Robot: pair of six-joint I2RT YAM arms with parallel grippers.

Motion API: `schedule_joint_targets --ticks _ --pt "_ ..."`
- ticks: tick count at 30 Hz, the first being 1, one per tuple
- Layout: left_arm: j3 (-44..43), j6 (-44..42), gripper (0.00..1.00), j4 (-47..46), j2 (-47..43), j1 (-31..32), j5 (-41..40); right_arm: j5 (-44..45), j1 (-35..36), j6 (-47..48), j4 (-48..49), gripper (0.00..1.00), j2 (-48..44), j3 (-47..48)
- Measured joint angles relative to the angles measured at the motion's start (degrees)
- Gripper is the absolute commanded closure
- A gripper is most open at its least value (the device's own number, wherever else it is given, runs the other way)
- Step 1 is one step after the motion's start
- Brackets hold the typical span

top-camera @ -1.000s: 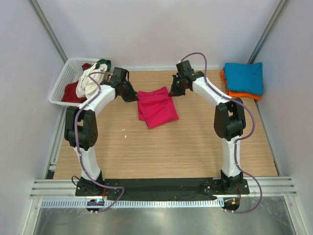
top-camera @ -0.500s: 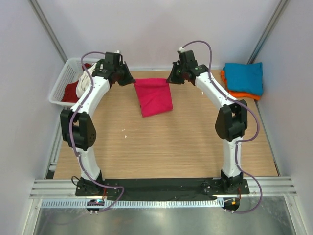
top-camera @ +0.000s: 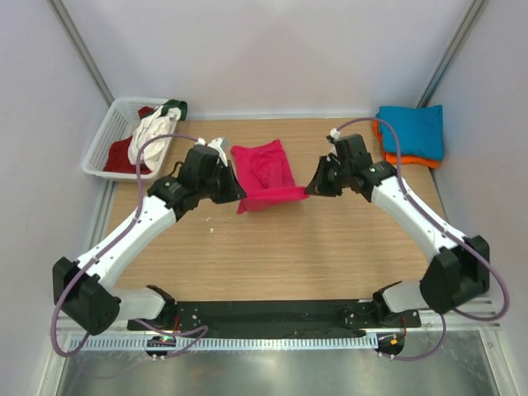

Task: Fold and stack the t-shirts
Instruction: Fold the tshirt

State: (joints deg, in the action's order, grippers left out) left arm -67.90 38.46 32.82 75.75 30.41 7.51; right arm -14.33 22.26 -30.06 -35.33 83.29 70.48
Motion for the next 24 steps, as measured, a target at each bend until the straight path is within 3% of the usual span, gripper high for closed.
schedule_joint_targets --ticks 8,10,12,14,15,16,17,20,24 --pt "11.6 2.7 1.0 -1.4 -5.4 9.2 -2.4 -2.7 0.3 -2.0 -1.2 0.98 -13.2 -20.2" --pt "14.1 3.4 1.0 -1.4 -5.4 11.7 -2.3 -3.7 0.4 -2.2 -2.6 0.87 -14.4 -24.4" --pt "15.9 4.0 1.0 -1.4 -5.4 14.0 -2.2 -4.2 0.5 -2.4 -3.9 0.82 -15.6 -27.2" --pt "16.7 4.2 0.83 -0.3 -5.4 16.1 -2.6 -3.4 0.4 -2.1 -6.7 0.61 -16.9 -28.4" --pt "16.7 4.3 0.68 0.3 -5.4 16.9 -2.7 -2.8 0.3 -1.7 -8.2 0.53 -17.4 -28.6" --pt "16.7 4.1 0.37 0.8 -5.4 17.9 -2.8 -2.3 0.1 -1.4 -9.6 0.42 -17.7 -28.6" --pt "16.5 3.8 0.28 1.4 -5.5 18.8 -2.8 -1.8 0.1 -0.9 -10.9 0.36 -18.0 -28.3" --pt "13.8 3.7 0.11 6.1 -5.4 20.2 -3.9 0.5 0.1 0.6 -15.6 0.29 -17.7 -25.1" --pt "5.4 3.0 0.05 12.9 -4.3 18.9 -9.9 2.9 0.1 1.2 -16.4 0.29 -15.0 -17.1"
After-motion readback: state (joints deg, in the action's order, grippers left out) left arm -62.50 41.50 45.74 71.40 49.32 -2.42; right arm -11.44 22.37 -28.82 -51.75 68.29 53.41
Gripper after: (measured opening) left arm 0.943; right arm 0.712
